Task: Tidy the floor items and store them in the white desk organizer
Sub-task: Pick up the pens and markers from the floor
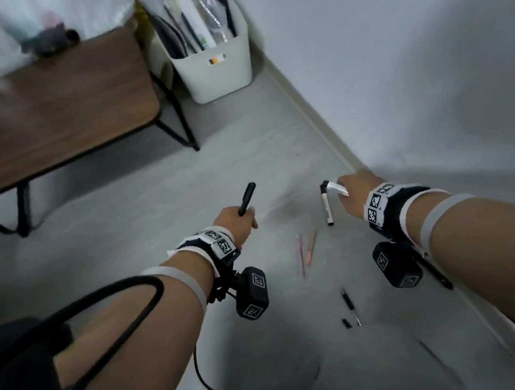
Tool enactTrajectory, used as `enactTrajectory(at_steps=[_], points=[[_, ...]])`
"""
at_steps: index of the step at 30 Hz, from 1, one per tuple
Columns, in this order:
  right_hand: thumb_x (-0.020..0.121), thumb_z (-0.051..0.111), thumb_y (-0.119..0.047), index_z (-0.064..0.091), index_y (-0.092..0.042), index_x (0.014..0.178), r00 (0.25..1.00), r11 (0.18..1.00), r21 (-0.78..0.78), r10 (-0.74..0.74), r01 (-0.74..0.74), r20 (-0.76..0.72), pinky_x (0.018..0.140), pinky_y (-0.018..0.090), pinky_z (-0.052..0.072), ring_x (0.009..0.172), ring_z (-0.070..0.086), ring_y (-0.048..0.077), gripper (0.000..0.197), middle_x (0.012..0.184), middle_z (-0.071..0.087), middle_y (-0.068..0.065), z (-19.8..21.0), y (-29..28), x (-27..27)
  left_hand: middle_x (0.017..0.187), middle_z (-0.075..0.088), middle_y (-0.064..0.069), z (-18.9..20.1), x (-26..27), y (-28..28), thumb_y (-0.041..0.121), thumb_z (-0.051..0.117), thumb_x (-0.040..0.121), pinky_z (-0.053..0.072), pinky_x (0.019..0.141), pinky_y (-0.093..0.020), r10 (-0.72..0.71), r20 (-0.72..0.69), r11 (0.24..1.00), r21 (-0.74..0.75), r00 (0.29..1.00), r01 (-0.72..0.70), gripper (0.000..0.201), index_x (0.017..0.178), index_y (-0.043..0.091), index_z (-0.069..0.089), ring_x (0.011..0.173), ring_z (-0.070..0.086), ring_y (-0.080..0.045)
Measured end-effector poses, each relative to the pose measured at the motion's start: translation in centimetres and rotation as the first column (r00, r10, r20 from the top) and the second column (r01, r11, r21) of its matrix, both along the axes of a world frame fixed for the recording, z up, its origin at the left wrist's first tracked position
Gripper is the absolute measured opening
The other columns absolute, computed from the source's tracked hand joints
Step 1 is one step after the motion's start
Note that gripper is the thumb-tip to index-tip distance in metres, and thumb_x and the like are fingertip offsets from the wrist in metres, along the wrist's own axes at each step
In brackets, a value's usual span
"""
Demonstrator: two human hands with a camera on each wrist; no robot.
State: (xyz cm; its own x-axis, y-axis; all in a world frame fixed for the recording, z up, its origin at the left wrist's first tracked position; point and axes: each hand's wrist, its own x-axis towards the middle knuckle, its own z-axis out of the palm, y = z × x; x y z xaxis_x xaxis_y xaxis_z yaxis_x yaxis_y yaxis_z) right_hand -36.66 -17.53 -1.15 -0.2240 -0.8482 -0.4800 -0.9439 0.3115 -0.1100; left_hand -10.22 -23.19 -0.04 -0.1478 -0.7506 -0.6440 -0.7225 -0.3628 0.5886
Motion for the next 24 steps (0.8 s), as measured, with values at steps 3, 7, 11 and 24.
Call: enactTrajectory(at_steps=[3,7,11,24], points=[[0.094,0.044,-0.026,0.056,-0.022,0.089,1.000,0.999,0.046,-0.010,0.010,0.010,0.070,0.031,0.052,0.079,0.062,0.025,0.015,0.087,0.061,0.001,-1.0,2.1,-2.0,0.056,0.044,-0.004,0.0,-1.5,0.4,0.021,0.046,0.098,0.032,0.047,-0.025,-0.110,0.073,0.991,0.084,0.991,0.104,0.035,0.071,0.013,0.066,0.043,0.035,-0.022],[0.097,0.039,-0.028,0.062,-0.017,0.101,0.996,0.993,0.121,-0.017,0.006,0.084,0.068,0.030,0.050,0.082,0.064,0.026,0.026,0.094,0.066,0.006,-2.8,3.9,-3.2,0.056,0.043,-0.003,-0.4,-2.9,0.5,0.020,0.053,0.098,0.032,0.045,-0.024,-0.241,0.177,0.966,0.139,0.954,0.218,0.027,0.077,0.012,0.069,0.044,0.038,-0.020],[0.097,0.043,-0.024,0.063,-0.013,0.092,0.997,0.984,0.176,-0.020,0.006,0.079,0.068,0.030,0.050,0.074,0.059,0.025,0.024,0.088,0.064,0.006,-4.7,4.3,-3.3,0.059,0.050,-0.001,-2.4,-4.0,0.7,0.031,0.065,0.092,0.038,0.051,-0.023,-0.342,0.241,0.939,0.117,0.908,0.323,0.020,0.084,0.014,0.064,0.049,0.047,-0.018],[0.095,0.050,-0.029,0.048,-0.016,0.097,0.991,0.961,0.256,-0.123,0.105,0.055,0.063,0.029,0.040,0.071,0.053,0.026,0.013,0.090,0.056,0.006,-9.6,3.8,-2.1,0.080,0.058,-0.001,-14.1,-6.3,2.9,0.047,0.075,0.079,0.043,0.057,-0.027,-0.456,0.259,0.889,0.178,0.852,0.422,0.040,0.092,0.016,0.053,0.064,0.054,-0.017]])
